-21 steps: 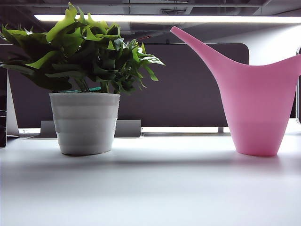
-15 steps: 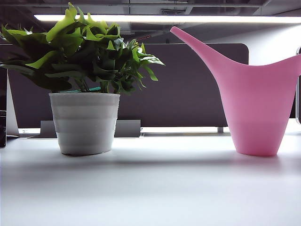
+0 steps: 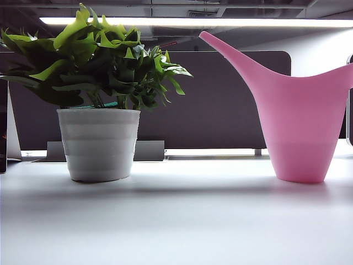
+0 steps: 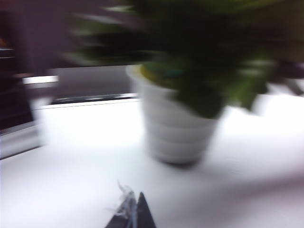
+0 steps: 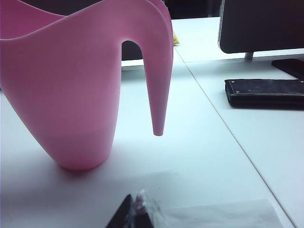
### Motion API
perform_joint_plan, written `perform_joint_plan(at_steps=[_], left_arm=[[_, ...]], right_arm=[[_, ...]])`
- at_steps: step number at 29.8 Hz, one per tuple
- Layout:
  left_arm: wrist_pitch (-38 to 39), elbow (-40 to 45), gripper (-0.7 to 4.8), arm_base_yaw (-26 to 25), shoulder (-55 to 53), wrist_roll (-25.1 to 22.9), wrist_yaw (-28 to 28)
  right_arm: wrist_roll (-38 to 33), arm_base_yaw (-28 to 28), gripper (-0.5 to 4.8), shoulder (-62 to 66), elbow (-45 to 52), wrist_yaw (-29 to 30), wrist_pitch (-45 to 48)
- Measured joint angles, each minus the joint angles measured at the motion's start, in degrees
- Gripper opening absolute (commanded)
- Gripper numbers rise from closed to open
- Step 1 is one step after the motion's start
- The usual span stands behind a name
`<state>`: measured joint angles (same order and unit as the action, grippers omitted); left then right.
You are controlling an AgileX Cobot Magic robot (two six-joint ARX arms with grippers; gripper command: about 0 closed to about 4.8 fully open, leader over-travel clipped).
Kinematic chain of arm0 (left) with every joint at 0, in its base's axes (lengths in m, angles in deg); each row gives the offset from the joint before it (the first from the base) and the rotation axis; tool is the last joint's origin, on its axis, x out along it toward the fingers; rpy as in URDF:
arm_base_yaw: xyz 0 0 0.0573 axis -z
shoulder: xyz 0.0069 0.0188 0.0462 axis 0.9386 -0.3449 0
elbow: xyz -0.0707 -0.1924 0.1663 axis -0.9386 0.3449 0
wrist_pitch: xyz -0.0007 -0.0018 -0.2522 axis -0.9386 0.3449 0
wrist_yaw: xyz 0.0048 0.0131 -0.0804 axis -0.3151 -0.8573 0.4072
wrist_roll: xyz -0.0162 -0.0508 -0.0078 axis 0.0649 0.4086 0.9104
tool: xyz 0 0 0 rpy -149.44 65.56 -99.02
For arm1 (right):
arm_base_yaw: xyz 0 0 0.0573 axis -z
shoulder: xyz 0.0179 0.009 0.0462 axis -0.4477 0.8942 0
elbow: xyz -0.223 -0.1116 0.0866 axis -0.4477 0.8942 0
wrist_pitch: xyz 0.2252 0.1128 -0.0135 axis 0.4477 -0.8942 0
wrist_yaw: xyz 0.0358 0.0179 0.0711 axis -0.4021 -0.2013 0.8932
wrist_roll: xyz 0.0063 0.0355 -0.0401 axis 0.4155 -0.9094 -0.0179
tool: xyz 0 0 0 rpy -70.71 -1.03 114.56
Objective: Pick up the watering can from the table, water the potted plant, and put the can back.
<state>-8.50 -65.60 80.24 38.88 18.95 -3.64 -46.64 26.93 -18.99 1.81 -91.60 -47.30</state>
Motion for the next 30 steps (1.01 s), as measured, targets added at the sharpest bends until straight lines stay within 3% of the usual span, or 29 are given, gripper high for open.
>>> perform_joint_plan(at_steps=[6, 7, 9, 11, 19, 24, 28, 30], left_arm=[[0.0, 0.0, -0.05, 12.9, 0.0, 0.0, 0.2], [0.0, 0.0, -0.05, 14.3, 0.0, 0.0, 0.2], [0.0, 0.0, -0.05, 16.0, 0.0, 0.0, 0.2], [0.0, 0.0, -0.05, 16.2, 0.0, 0.0, 0.3], [0.0, 0.0, -0.05, 16.2, 0.0, 0.0, 0.3], [0.0, 0.0, -0.05, 16.2, 0.0, 0.0, 0.3], [0.0, 0.0, -0.05, 16.3, 0.0, 0.0, 0.3], [0.0, 0.0, -0.05, 16.8, 0.0, 0.0, 0.3]], right_arm=[[-0.3, 0.0, 0.02, 0.0, 0.0, 0.6, 0.0], [-0.5, 0.0, 0.15, 0.0, 0.0, 1.0, 0.0], [-0.5, 0.0, 0.89, 0.0, 0.0, 2.1, 0.0], [-0.5, 0.0, 1.27, 0.0, 0.0, 2.3, 0.0], [-0.8, 0.0, 1.58, 0.6, -3.6, 1.9, 0.6], [-1.8, 0.0, 1.68, 8.0, -8.3, 0.2, 3.7], [0.2, 0.0, 3.56, 19.4, -12.5, -1.7, 11.8], [0.9, 0.0, 3.8, 32.2, -15.3, -2.4, 16.4]])
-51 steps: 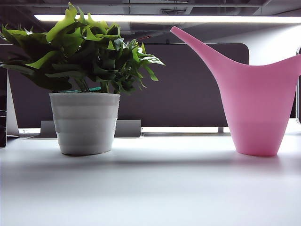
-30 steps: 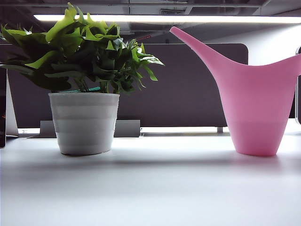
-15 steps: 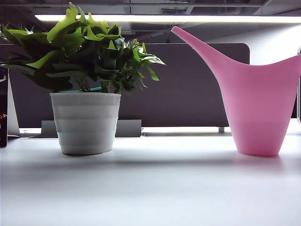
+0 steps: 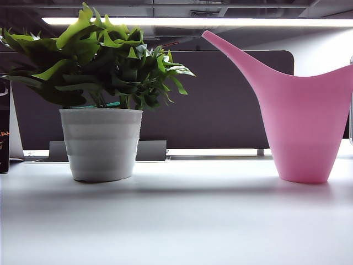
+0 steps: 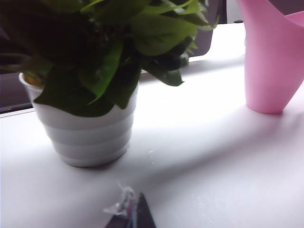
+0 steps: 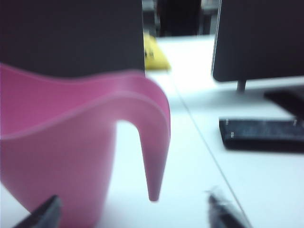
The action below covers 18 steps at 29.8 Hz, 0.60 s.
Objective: Pick up the watering can from the table, water the potted plant, and put the can back.
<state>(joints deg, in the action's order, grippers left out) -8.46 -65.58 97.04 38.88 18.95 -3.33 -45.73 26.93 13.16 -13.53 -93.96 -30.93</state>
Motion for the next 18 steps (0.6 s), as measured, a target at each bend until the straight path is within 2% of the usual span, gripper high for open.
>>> perform_joint_plan(at_steps=[4, 10, 18], left_arm=[[0.0, 0.0, -0.05, 2.6, 0.0, 0.0, -0.2], [0.1, 0.0, -0.05, 3.2, 0.0, 0.0, -0.1], [0.2, 0.0, -0.05, 3.2, 0.0, 0.0, -0.1]], right_arm=[[0.3, 0.0, 3.8, 14.1, -3.6, -0.1, 5.8], [0.3, 1.1, 3.8, 29.6, -7.3, 0.0, 16.9], [0.3, 3.8, 3.78, 40.9, -9.0, 0.2, 26.7]])
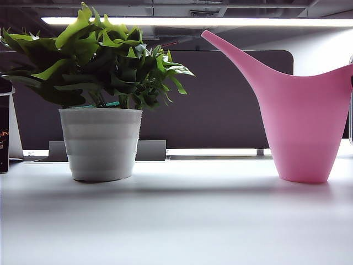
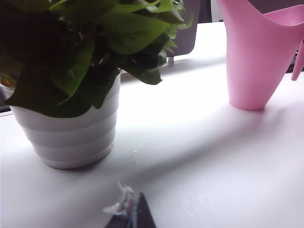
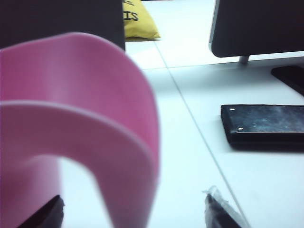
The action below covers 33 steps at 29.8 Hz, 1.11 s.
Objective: Pick up the watering can from the table, water the potted plant, and put the can back.
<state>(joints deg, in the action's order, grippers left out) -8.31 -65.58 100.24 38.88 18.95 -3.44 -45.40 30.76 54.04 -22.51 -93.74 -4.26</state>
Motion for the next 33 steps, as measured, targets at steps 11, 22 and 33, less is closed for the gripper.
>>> perform_joint_plan(at_steps=[11, 22, 33], left_arm=[[0.0, 0.0, -0.05, 0.0, 0.0, 0.0, 0.0], [0.0, 0.0, -0.05, 0.0, 0.0, 0.0, 0.0], [0.0, 0.0, -0.05, 0.0, 0.0, 0.0, 0.0]], right_arm=[[0.0, 2.1, 3.78, 14.4, -0.2, 1.7, 14.1], [0.0, 2.7, 1.5, 20.0, -2.8, 4.1, 22.1], [-0.3, 2.8, -0.06, 19.8, -3.7, 7.4, 21.9]])
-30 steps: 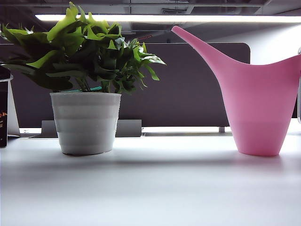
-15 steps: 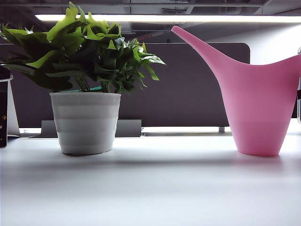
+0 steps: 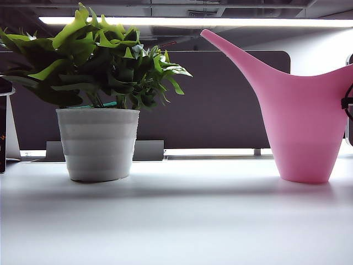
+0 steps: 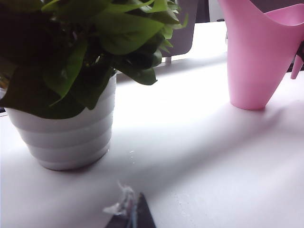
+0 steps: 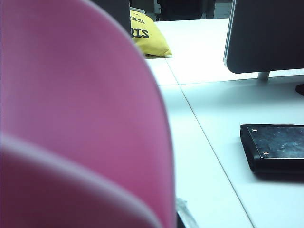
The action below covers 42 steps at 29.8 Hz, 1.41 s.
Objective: Pick up the watering can from the table, water the potted plant, and put the can back.
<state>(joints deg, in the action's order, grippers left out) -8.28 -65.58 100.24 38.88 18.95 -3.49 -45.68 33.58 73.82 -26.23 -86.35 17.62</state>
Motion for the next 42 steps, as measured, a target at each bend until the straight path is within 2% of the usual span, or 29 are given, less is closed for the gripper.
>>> perform_joint_plan(at_steps=[11, 13, 15, 17, 22, 26, 33, 37, 42], left_arm=[[0.0, 0.0, -0.05, 0.0, 0.0, 0.0, 0.0], [0.0, 0.0, -0.05, -0.1, 0.0, 0.0, 0.0], [0.0, 0.0, -0.05, -0.2, 0.0, 0.0, 0.0], [0.0, 0.0, -0.05, -2.3, 0.0, 0.0, 0.5], [0.0, 0.0, -0.05, -15.3, 0.0, 0.0, 1.0], [0.0, 0.0, -0.05, -21.6, 0.0, 0.0, 1.0], [0.0, 0.0, -0.05, -22.2, 0.0, 0.0, 1.1], [0.0, 0.0, -0.05, -22.2, 0.0, 0.0, 1.1], [0.0, 0.0, -0.05, -22.2, 0.0, 0.0, 1.1]], right_arm=[[0.9, 0.4, -0.06, -16.4, 0.1, 0.0, -8.5], [1.9, 0.4, -0.06, -19.3, -1.1, 0.3, -13.7], [5.8, -1.1, -0.06, -21.8, -2.7, 0.3, -18.4], [10.1, -2.7, -0.06, -24.2, -5.2, 0.5, -23.7], [16.9, -6.0, -0.06, -28.0, -13.0, 1.1, -33.0], [24.7, -8.3, -0.06, -28.2, -20.8, 0.1, -40.1], [31.6, -11.9, -0.06, -28.1, -30.4, -0.1, -44.5], [36.8, -13.8, -0.06, -27.9, -32.7, -0.1, -45.7], [39.8, -13.9, -0.06, -27.7, -34.1, -0.3, -46.0]])
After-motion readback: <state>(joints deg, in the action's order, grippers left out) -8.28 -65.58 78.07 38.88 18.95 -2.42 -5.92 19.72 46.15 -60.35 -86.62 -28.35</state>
